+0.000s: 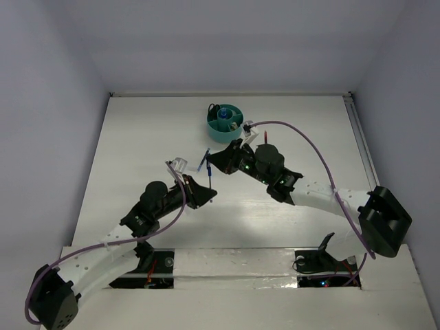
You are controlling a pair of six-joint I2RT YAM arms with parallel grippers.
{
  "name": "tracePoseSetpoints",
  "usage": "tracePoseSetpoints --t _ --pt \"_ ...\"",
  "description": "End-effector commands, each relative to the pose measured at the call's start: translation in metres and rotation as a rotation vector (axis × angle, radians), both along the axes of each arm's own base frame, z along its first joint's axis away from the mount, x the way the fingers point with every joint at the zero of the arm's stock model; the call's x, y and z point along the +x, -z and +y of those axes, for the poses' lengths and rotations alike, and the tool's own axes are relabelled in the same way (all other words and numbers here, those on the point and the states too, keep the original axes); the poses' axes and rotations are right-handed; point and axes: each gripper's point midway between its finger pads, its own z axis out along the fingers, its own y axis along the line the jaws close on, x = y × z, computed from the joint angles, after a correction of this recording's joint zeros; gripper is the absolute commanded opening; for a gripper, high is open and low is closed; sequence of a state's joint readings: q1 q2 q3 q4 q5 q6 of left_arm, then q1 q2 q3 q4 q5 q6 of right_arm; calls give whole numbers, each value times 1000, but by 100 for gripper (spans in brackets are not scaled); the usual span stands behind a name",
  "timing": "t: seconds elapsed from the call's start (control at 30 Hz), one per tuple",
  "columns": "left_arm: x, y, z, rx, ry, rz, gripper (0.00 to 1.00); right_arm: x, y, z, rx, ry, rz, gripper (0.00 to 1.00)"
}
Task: Sort the stationery into containers
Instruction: Close the pen cap on the pen.
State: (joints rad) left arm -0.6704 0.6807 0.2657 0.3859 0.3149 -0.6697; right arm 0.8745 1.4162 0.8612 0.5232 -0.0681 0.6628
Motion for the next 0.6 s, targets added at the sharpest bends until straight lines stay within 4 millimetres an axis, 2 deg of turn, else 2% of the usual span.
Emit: tracePoseSetpoints --t 0.0,0.27,0.43,0.57 --pt "10 -48 -1 -60 -28 -114 0 -16 6 3 -31 -57 6 0" --pt "8 -78 -1 -80 -11 -170 0 -62 47 -4 -123 -230 108 0" --pt "5 -88 -1 -85 1 -187 0 -90 56 -9 -139 -342 150 0" --pt "3 -103 1 -94 -1 -218 0 -109 73 -9 -147 -412 206 0"
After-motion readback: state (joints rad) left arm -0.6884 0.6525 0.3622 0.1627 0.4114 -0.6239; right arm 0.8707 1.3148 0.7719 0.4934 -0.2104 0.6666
